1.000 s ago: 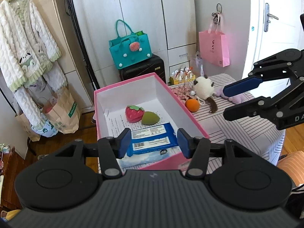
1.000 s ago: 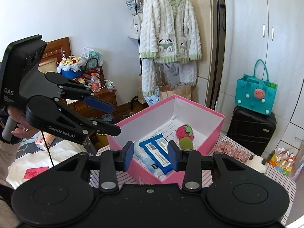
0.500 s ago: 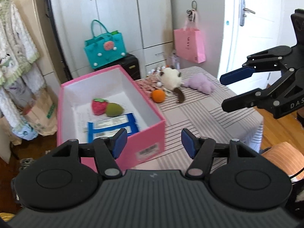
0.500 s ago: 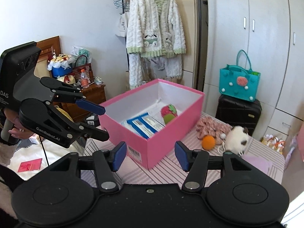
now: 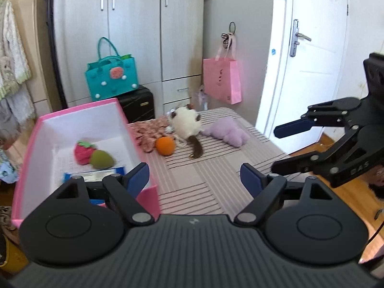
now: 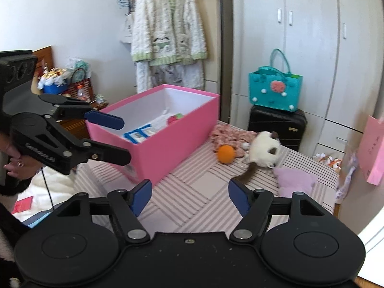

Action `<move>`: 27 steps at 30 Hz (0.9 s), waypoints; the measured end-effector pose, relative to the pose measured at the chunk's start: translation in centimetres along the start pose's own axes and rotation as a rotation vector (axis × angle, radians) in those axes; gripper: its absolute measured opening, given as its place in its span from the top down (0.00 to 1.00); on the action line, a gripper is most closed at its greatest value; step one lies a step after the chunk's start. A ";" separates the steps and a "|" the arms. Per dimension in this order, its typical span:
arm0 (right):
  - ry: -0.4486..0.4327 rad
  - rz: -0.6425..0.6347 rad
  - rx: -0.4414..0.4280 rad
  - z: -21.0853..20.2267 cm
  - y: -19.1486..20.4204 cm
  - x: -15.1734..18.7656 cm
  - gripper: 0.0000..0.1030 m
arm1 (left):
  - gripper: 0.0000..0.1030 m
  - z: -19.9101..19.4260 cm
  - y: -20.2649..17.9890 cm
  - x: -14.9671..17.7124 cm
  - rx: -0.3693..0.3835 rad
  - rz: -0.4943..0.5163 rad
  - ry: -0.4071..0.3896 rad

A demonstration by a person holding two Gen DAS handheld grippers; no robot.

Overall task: Organize soft objects
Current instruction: 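Withdraw both tools toward the orange ball and pink floral scrunchie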

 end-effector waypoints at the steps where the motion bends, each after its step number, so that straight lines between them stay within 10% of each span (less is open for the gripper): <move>1: -0.008 0.005 0.009 0.2 -0.5 0.2 0.13 | 0.16 0.6 -0.2 -0.1 0.008 -0.004 -0.007; 27: -0.002 0.085 0.233 10.0 -12.0 3.8 0.11 | 0.17 18.9 1.8 -2.7 -0.244 -0.193 -0.017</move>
Point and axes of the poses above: each gripper's, at about its wrist camera, not at the fingertips, and z roughly the way its jaws point, y to its left, x to its underside, the point moved 1 cm from there along z, roughly the way its jaws point, and after that the axes turned 11 degrees about x, right-handed, at the moved point
